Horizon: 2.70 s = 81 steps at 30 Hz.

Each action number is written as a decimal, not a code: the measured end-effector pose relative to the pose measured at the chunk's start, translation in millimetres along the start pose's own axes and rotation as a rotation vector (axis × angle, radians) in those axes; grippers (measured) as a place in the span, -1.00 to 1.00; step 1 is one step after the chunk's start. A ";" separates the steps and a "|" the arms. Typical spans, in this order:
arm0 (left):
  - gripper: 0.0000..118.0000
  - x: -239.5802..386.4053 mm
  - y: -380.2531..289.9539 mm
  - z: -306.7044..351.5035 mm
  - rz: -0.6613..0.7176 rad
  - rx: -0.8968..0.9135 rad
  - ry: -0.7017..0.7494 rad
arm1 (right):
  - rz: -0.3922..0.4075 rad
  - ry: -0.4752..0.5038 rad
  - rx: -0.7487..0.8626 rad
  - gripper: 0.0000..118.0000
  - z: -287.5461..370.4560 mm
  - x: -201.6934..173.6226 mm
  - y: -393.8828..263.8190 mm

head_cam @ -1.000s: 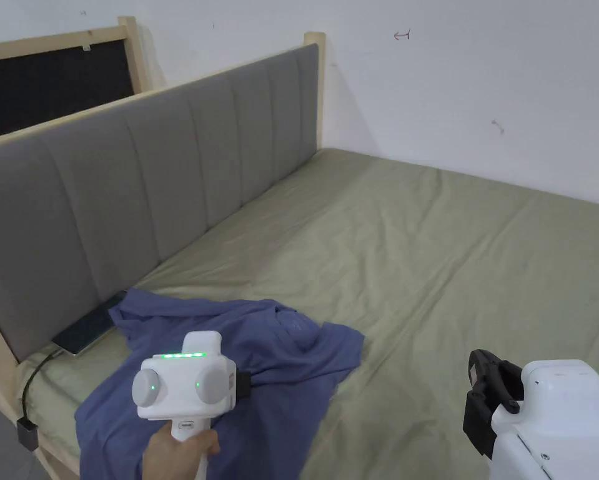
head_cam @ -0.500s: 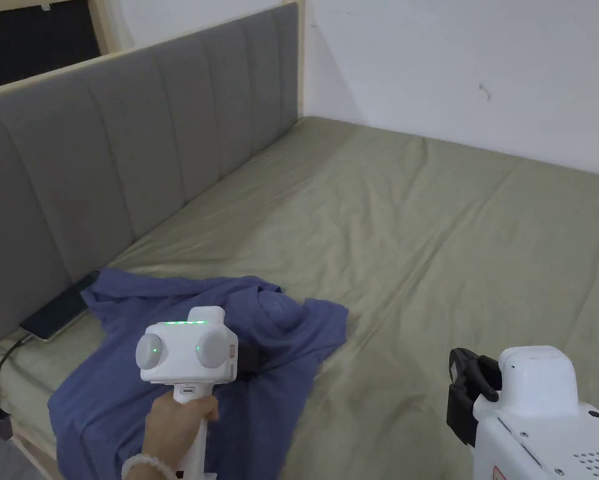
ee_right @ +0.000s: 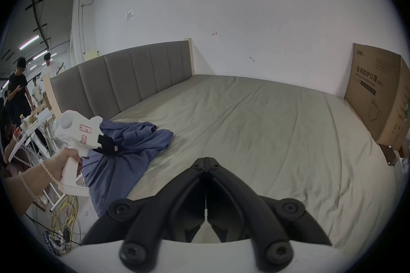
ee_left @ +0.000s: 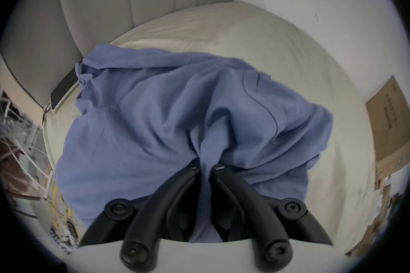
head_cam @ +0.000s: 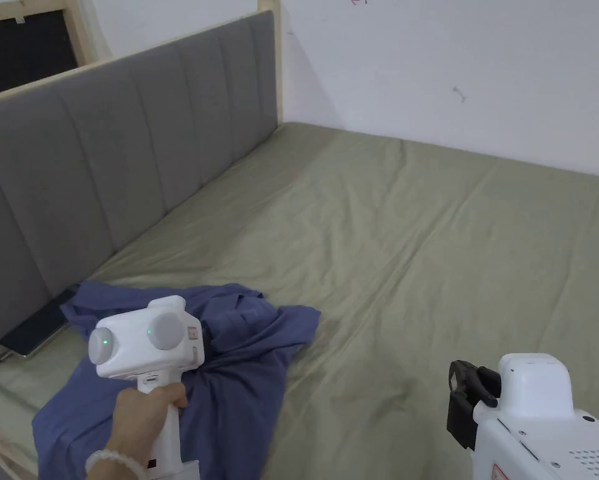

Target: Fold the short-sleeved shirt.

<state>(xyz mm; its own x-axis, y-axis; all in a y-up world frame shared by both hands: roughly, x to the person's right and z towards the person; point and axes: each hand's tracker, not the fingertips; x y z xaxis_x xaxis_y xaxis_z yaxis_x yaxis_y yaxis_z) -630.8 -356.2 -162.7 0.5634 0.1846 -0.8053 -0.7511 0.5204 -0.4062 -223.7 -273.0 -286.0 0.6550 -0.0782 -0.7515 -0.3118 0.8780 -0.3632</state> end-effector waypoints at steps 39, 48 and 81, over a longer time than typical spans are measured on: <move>-0.94 505.1 -289.3 84.7 -0.946 -0.213 -0.685 | -0.384 -0.695 0.096 -1.00 215.1 257.2 -72.6; 0.88 504.2 -257.1 102.9 -0.907 -0.172 -0.730 | -0.383 -0.662 0.057 -1.00 201.8 250.9 -73.5; 0.41 357.5 -27.2 -78.3 -0.561 -0.238 -0.183 | -0.382 -0.505 -0.038 -1.00 110.6 243.1 -65.3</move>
<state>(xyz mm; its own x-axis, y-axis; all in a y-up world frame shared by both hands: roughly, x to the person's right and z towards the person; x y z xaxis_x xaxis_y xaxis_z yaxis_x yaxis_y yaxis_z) -435.9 -369.7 -473.3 0.9272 0.0884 -0.3640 -0.3689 0.3839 -0.8465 32.1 -297.1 -384.1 0.9660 -0.1420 -0.2160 -0.0102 0.8140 -0.5808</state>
